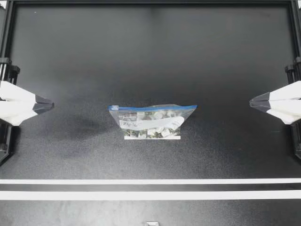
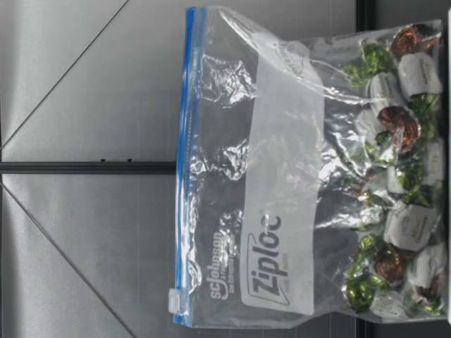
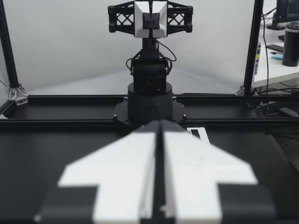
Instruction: Slide open the ziploc bag.
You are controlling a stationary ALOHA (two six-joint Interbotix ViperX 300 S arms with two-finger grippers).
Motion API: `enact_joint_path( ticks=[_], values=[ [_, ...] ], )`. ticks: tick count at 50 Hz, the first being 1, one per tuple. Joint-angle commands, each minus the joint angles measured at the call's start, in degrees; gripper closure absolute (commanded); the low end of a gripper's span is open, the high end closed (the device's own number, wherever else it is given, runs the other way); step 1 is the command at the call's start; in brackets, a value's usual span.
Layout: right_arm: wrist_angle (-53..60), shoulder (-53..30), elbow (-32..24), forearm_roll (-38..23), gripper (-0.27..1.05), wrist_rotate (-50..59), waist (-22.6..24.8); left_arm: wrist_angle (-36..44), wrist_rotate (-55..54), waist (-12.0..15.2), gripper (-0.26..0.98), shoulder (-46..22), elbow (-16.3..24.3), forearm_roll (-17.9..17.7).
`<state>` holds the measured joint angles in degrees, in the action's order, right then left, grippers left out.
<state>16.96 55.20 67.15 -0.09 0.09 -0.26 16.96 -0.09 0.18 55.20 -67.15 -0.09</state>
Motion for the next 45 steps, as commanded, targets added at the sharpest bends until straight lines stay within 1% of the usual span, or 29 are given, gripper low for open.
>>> enact_joint_path(
  ticks=[1, 5, 11, 16, 19, 22, 26, 30, 34, 37, 45],
  values=[
    [0.4, -0.4, -0.4, -0.2, 0.93, -0.1, -0.3, -0.1, -0.6, 0.1, 0.86, -0.9, 0.4, -0.4],
    [1.0, -0.5, -0.5, -0.2, 0.95, 0.0, -0.3, -0.1, -0.8, 0.2, 0.90, -2.2, 0.4, -0.6],
    [3.5, -2.5, -1.1, -0.2, 0.95, 0.0, -0.3, 0.0, -0.7, 0.1, 0.90, -5.8, -0.7, -1.1],
    [7.2, -5.7, -2.3, -0.1, 0.95, 0.0, -0.3, 0.2, -0.5, 0.2, 0.90, -10.3, -1.9, -1.1],
    [9.8, -8.1, -3.3, -0.1, 0.95, 0.0, -0.3, 0.3, -0.6, 1.0, 0.90, -13.8, -2.7, -1.2],
    [11.7, -10.4, -4.3, -0.2, 0.95, 0.0, -0.3, 0.4, -0.8, 2.2, 0.90, -17.4, -3.3, -2.4],
    [12.8, -13.3, -5.8, -0.2, 0.95, 0.0, -0.3, 1.9, -0.7, 3.4, 0.89, -21.9, -3.8, -5.3],
    [13.0, -15.7, -7.5, -0.1, 0.95, -0.1, -0.4, 4.9, -0.4, 3.7, 0.87, -25.9, -4.0, -6.9],
    [13.0, -18.1, -9.1, -0.1, 0.95, 0.0, -0.9, 8.5, -0.4, 3.7, 0.81, -29.4, -4.0, -7.3],
    [13.0, -20.0, -10.5, -0.1, 0.95, -0.1, -1.7, 10.8, -0.5, 3.7, 0.74, -32.0, -3.8, -7.6],
    [13.0, -25.0, -14.3, -0.1, 0.94, -0.2, -4.0, 13.7, -0.6, 3.7, 0.44, -36.2, -2.8, -7.6]
  ],
)
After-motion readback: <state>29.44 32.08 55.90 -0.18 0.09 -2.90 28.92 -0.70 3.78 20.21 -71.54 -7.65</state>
